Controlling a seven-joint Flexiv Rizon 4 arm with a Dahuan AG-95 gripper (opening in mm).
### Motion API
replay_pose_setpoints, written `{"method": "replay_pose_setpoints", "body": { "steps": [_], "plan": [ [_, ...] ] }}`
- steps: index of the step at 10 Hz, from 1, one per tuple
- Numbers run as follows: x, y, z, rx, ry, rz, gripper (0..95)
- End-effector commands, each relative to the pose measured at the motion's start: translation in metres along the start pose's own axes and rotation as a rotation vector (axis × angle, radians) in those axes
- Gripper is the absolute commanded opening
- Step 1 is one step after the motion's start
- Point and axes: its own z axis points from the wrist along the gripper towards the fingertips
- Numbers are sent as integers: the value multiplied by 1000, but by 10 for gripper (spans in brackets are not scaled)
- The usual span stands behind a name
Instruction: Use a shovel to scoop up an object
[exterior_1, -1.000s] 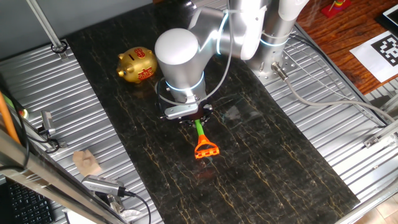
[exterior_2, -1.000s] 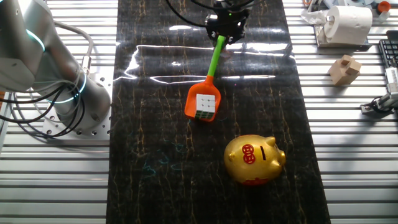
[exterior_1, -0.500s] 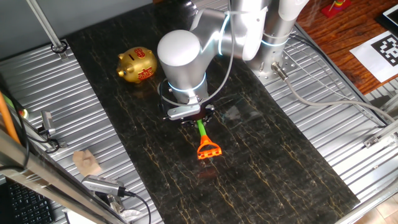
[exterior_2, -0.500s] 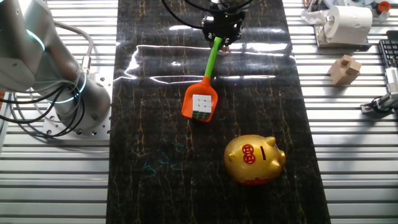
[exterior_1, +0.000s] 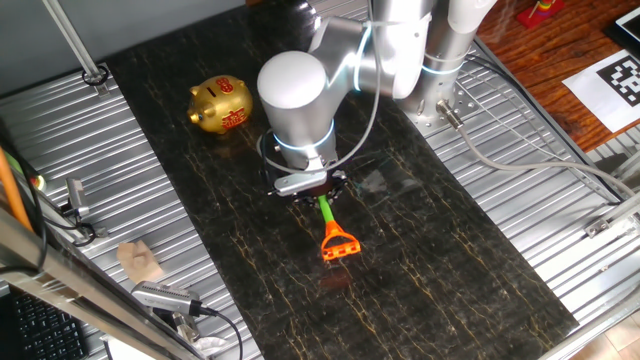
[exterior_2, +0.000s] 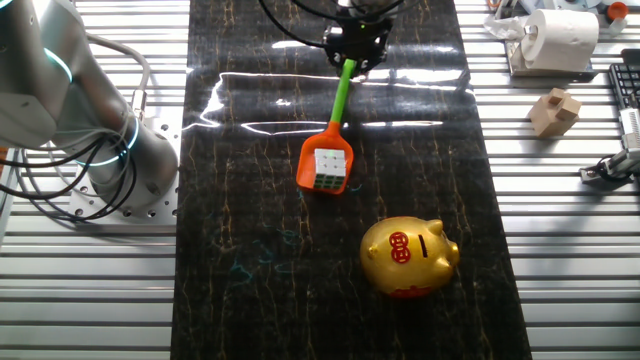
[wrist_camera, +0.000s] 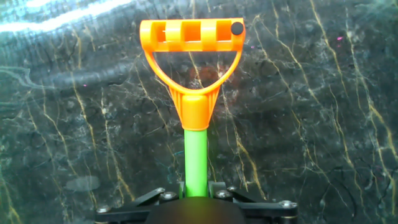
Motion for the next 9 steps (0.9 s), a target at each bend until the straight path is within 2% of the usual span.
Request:
{"method": "replay_pose_setpoints", "body": {
  "steps": [1,4,5,9],
  "plan": [
    [-1,-1,1,2,0,-2,190],
    [-2,-2,2,9,-4,-17,190],
    [-2,-2,2,9,-4,-19,380],
    [-5,-7,1,18,-3,-2,380]
  ]
}}
